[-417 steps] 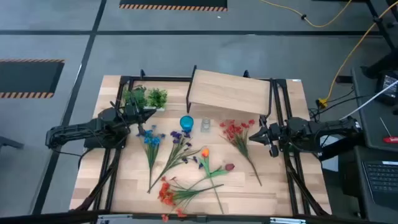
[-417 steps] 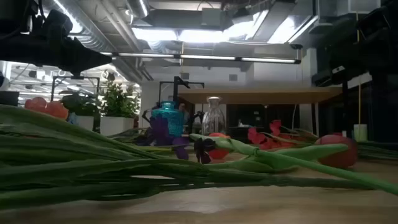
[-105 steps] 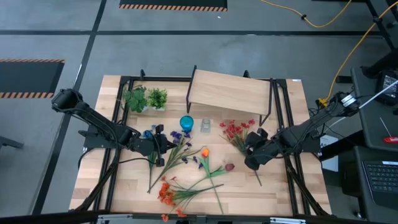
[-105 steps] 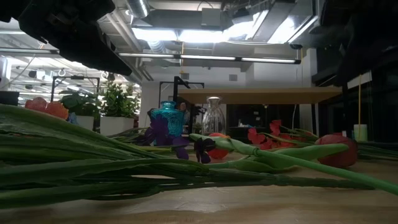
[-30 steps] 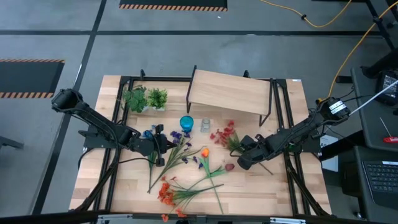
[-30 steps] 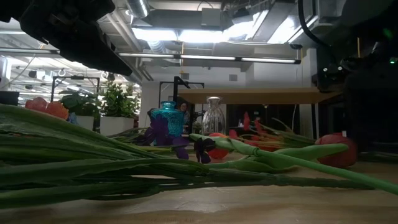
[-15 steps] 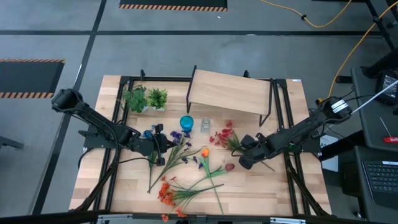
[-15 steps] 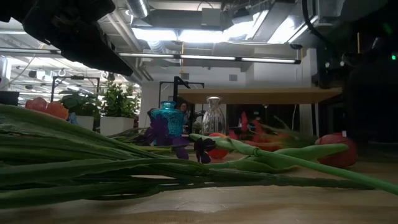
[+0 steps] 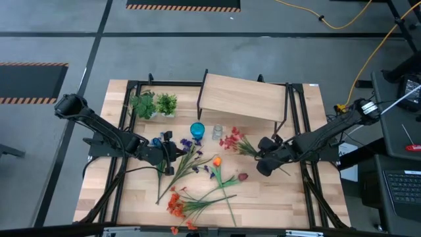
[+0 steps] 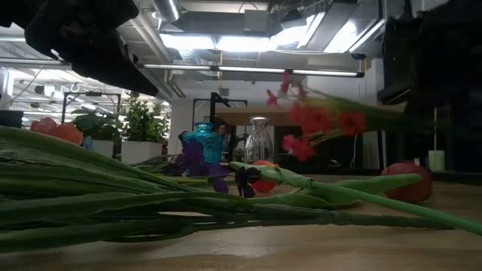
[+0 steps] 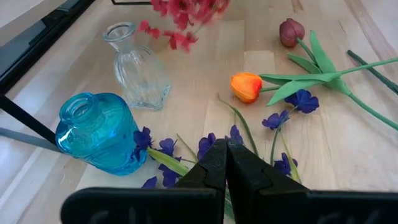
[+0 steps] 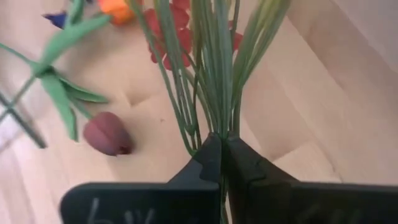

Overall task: Pick and place flowers into a vace then onto a shelf
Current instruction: Put the red flowers into the transparent vase

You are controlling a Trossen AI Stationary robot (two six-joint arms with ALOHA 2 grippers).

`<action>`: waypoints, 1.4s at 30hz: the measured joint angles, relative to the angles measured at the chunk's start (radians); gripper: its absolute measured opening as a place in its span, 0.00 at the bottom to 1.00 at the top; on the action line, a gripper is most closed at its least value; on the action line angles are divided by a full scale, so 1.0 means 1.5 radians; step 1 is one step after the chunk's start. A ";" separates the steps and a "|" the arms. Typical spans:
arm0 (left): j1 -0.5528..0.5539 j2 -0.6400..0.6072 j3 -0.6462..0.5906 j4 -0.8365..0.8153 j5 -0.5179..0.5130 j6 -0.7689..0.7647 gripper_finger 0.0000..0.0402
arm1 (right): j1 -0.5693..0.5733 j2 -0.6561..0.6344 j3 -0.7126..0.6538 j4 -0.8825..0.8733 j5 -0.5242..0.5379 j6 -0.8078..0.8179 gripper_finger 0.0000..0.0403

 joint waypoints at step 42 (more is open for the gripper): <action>0.000 0.000 0.000 -0.010 0.000 0.023 0.01 | -0.270 0.106 -0.094 0.946 -0.232 -0.642 0.01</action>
